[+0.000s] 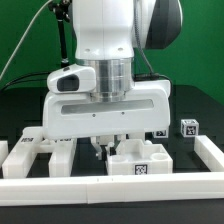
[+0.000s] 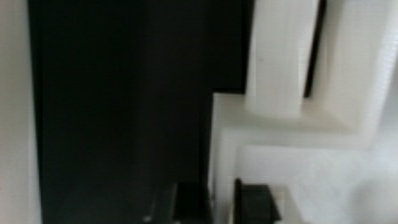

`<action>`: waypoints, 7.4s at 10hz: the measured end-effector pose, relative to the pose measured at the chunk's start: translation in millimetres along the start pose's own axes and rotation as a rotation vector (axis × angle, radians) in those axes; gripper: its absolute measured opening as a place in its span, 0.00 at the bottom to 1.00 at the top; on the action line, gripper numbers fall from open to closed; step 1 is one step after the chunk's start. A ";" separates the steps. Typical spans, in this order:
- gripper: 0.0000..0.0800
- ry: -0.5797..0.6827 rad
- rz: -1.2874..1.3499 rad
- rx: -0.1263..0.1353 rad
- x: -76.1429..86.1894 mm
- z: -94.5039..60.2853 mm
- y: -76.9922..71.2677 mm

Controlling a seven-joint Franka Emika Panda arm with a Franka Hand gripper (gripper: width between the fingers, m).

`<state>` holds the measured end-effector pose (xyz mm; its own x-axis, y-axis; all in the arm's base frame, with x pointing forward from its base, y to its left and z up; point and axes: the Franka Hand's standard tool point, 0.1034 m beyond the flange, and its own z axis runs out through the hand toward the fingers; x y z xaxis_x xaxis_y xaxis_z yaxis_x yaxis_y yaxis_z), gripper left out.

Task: Assemble chair

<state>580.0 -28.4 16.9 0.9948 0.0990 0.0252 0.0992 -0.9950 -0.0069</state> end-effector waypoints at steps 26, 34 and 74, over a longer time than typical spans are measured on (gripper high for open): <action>0.81 0.043 0.120 -0.003 47.7 1.5 -63.3; 0.81 -0.010 0.093 0.007 20.2 -57.8 -52.9; 0.36 -0.837 0.071 0.032 -50.3 -60.7 -74.8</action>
Offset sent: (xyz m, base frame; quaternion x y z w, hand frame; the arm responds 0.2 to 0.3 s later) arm 0.0000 0.0000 0.0000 0.0000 0.0000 0.0000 1.0000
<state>521.1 40.5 76.8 0.6873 0.0235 -0.7260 0.0240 -0.9997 -0.0097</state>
